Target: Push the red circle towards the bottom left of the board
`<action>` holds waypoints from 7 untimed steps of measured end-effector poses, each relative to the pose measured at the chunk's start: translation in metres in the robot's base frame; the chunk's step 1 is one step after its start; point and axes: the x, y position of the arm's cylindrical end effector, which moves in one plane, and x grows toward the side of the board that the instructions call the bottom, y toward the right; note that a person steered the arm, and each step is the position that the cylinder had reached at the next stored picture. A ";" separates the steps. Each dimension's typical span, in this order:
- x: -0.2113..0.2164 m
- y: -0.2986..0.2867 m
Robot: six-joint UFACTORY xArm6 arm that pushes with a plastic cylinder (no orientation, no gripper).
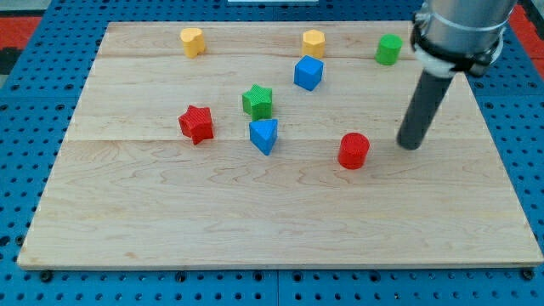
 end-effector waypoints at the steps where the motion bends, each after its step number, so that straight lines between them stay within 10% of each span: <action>1: -0.010 -0.080; 4: 0.064 -0.112; 7: 0.032 -0.267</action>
